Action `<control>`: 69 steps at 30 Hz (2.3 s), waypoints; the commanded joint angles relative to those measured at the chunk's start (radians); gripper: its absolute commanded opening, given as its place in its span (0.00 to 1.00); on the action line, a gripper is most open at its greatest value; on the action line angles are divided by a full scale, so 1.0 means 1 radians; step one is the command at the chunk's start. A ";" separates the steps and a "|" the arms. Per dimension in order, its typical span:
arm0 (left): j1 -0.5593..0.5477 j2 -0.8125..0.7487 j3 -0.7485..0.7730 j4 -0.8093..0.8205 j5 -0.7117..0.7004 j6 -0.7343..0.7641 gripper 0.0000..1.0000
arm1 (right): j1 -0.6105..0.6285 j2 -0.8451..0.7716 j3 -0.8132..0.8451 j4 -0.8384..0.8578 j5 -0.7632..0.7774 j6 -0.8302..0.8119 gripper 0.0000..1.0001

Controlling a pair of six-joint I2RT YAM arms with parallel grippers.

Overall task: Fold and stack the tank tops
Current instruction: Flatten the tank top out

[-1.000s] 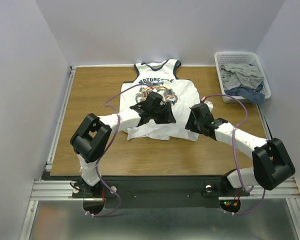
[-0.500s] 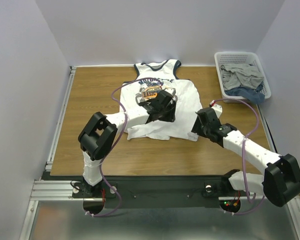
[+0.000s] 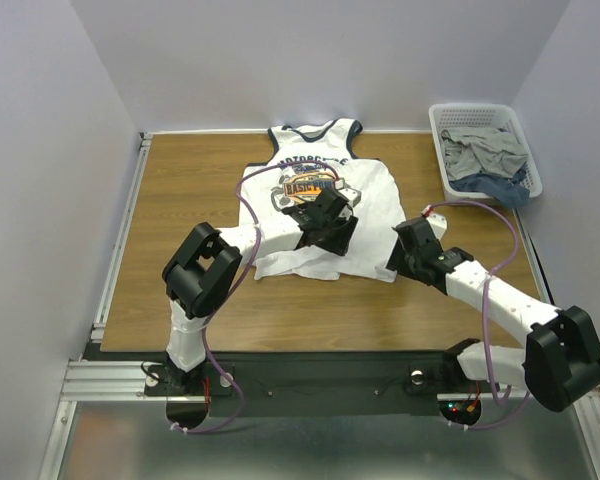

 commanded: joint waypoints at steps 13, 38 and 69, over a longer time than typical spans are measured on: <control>-0.006 0.008 -0.023 0.045 0.099 0.012 0.54 | -0.018 0.106 0.030 0.047 -0.033 -0.001 0.57; -0.007 -0.006 -0.043 0.055 0.090 -0.012 0.50 | -0.018 0.160 -0.050 0.159 -0.065 0.063 0.28; 0.178 -0.213 -0.063 0.015 -0.123 -0.187 0.00 | -0.039 0.010 0.010 0.035 0.059 0.005 0.00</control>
